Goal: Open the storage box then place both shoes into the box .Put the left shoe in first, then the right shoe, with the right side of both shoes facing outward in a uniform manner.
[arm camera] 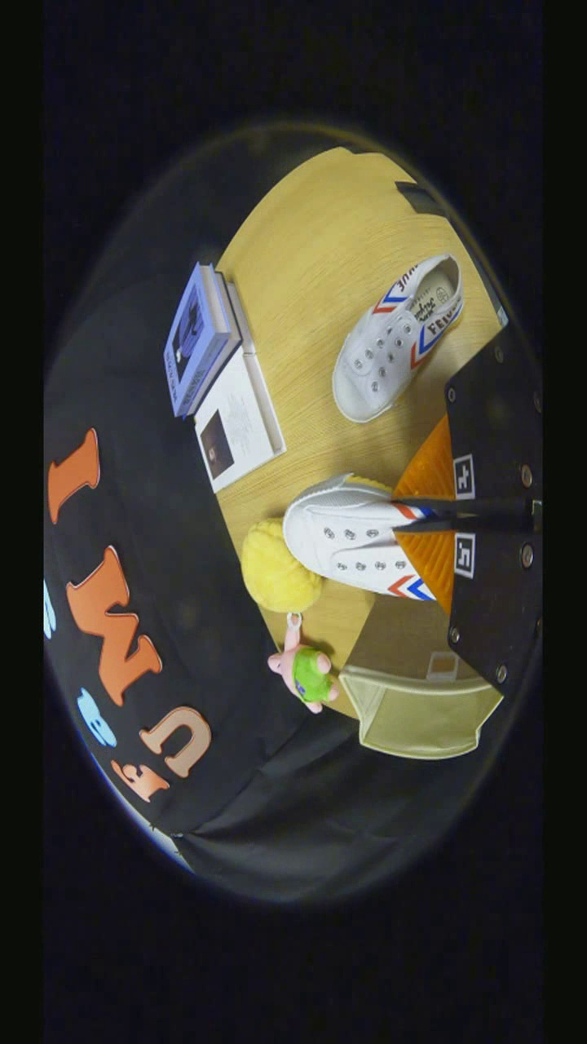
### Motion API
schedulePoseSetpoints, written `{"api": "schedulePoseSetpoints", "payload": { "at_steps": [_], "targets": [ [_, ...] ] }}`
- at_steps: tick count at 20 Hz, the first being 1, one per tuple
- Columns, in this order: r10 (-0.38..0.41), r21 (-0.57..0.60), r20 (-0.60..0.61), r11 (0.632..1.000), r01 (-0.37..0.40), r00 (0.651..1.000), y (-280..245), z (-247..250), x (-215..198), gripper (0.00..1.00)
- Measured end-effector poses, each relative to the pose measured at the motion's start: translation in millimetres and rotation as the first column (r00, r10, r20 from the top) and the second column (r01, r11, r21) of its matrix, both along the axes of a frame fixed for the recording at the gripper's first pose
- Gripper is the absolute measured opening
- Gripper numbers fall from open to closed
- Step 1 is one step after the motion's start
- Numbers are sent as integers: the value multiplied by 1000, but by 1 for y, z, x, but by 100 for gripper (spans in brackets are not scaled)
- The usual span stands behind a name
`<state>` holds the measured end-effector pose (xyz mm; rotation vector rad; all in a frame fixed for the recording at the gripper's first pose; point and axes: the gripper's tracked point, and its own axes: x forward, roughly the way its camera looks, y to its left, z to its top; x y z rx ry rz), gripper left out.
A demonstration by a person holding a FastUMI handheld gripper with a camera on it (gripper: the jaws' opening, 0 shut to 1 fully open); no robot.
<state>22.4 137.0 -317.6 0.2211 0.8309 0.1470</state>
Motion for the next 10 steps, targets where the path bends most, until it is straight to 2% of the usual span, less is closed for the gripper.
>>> {"api": "schedulePoseSetpoints", "payload": {
  "at_steps": [4,10],
  "targets": [
    [9,57,50,998,-12,999,27,45,9,1],
    [53,105,97,992,-64,994,83,83,12,1]
  ]
}}
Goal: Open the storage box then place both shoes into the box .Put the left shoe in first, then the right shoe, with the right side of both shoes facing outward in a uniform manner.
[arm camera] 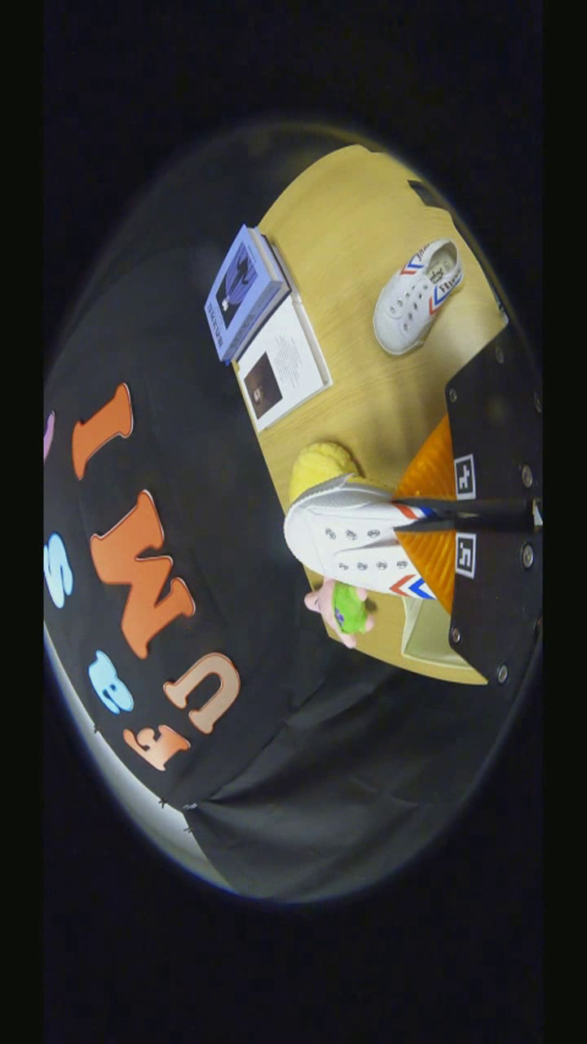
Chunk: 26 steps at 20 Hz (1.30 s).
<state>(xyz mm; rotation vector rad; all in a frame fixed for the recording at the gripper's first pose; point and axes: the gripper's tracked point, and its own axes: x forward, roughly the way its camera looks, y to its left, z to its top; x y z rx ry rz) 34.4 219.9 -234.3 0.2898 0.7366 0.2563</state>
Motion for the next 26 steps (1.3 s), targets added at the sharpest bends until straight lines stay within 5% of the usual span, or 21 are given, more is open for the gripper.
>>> {"api": "schedulePoseSetpoints", "payload": {
  "at_steps": [14,26],
  "targets": [
    [178,-7,-36,984,-179,983,124,-39,-56,1],
    [267,-88,-154,955,-282,951,144,-85,-93,3]
  ]
}}
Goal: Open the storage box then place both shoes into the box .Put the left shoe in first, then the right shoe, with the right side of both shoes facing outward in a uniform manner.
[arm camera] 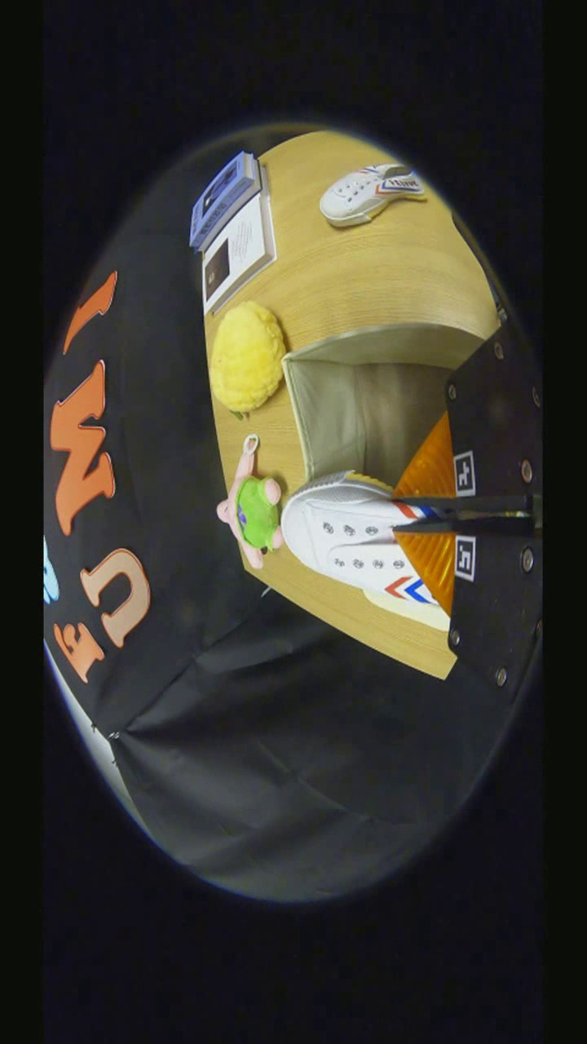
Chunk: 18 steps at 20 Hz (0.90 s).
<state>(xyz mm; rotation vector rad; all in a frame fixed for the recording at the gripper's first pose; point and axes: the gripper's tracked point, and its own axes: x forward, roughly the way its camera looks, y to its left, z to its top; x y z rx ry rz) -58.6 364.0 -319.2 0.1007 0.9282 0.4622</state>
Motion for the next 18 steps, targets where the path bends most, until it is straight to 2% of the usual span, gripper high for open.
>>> {"api": "schedulePoseSetpoints", "payload": {
  "at_steps": [3,6,7,8,9,10,12,15,18],
  "targets": [
    [28,3,-33,1000,-28,999,3,-3,-6,5],
    [83,92,-35,993,-79,996,24,13,-17,22],
    [93,108,-10,990,-91,996,27,24,-14,24],
    [102,107,27,989,-104,994,26,34,-9,41],
    [113,101,64,988,-119,992,22,42,-4,53],
    [122,95,97,987,-131,988,17,49,1,76],
    [119,92,154,987,-134,981,3,61,13,99],
    [96,66,219,991,-113,971,-28,76,33,98],
    [41,47,256,997,-55,966,-64,84,52,98]
  ]
}}
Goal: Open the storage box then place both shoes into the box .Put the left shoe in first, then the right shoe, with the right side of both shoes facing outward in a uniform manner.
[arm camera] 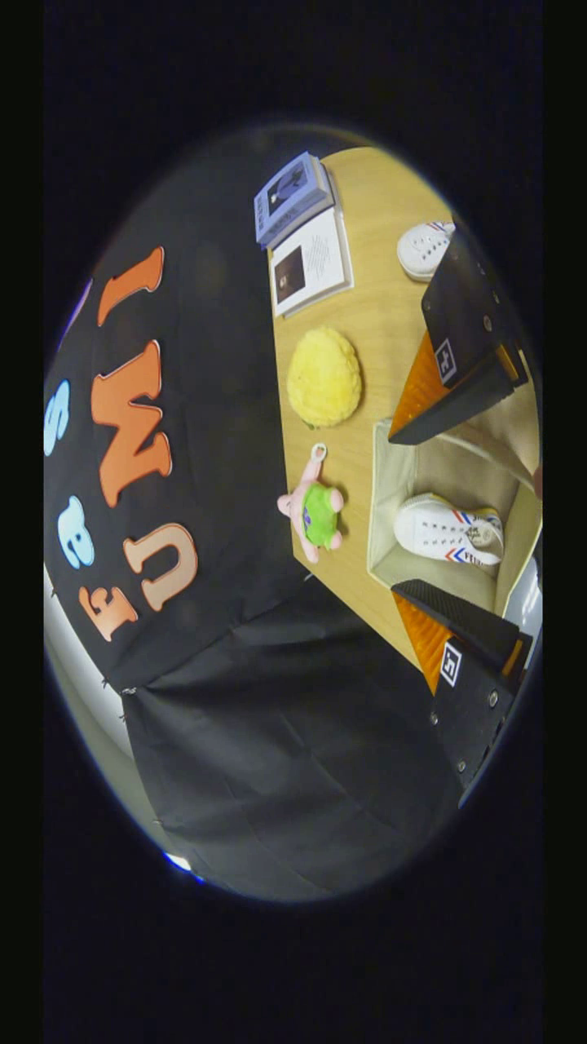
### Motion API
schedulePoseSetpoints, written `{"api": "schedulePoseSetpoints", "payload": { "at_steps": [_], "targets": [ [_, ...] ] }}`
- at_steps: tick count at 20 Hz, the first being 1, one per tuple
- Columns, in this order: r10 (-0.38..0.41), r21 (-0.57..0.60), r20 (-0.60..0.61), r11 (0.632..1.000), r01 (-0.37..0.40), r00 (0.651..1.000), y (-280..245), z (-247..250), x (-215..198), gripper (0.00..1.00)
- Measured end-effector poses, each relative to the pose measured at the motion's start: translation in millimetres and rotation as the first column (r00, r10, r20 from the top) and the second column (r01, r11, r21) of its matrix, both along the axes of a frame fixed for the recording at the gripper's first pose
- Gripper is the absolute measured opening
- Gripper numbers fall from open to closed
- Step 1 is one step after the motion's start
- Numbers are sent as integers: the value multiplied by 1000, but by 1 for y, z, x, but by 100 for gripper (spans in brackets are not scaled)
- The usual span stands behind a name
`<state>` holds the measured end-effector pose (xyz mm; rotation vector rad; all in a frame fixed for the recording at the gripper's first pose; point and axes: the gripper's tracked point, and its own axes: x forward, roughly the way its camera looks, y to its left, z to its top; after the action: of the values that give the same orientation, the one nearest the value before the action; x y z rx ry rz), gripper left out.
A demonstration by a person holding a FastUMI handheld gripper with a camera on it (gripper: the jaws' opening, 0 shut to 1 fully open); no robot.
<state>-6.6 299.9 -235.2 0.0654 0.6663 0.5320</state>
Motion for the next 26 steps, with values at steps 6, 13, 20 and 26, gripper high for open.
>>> {"api": "schedulePoseSetpoints", "payload": {
  "at_steps": [6,13,20,26],
  "targets": [
    [-94,-16,37,995,95,995,-66,5,26,98],
    [-234,-91,54,967,238,971,-169,-6,50,99],
    [-370,-181,22,912,368,929,-260,-38,44,99],
    [-428,-265,-33,875,405,903,-306,-82,33,99]
  ]
}}
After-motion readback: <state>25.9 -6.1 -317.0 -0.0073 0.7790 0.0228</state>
